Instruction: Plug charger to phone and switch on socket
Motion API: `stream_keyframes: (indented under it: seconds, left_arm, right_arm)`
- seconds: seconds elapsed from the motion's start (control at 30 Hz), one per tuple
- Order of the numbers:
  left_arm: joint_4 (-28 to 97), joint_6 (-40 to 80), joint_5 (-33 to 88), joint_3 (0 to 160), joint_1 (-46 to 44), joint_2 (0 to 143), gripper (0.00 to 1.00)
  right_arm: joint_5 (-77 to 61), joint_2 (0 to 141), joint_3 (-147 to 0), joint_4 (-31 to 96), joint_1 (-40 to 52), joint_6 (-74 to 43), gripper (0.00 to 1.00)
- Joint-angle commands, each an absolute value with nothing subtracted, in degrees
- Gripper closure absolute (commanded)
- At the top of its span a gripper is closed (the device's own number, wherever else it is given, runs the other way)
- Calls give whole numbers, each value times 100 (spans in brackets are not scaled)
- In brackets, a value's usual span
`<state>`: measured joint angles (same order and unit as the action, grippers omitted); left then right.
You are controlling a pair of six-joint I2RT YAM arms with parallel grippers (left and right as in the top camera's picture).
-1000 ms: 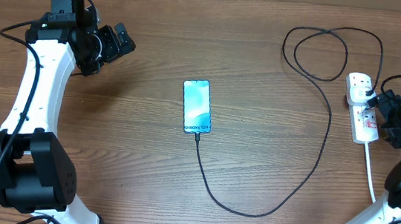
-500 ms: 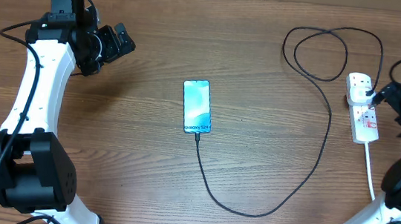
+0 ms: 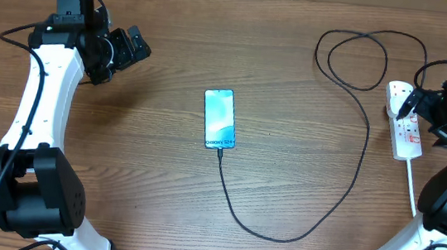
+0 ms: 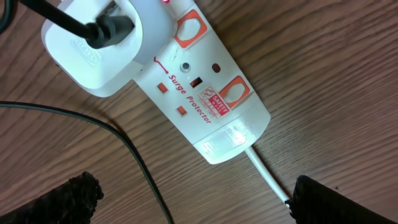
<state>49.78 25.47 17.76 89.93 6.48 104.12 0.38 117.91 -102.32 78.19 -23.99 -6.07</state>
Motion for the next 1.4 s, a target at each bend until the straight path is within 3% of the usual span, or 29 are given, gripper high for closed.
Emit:
stream_keyframes:
  seconds: [0.0, 0.6, 1.37]
  left_arm:
    - [4984, 2462, 1737, 9013, 635, 10274, 1]
    - [4984, 2462, 1737, 9013, 637, 10274, 0]
    - [4982, 2462, 1739, 9013, 635, 10276, 0]
  right_arm:
    - [99, 11587, -10200, 7688, -2412, -550, 0]
    - [99, 11587, -10200, 6777, -2412, -550, 0]
    - [99, 11587, -10200, 6751, -2412, -552, 0]
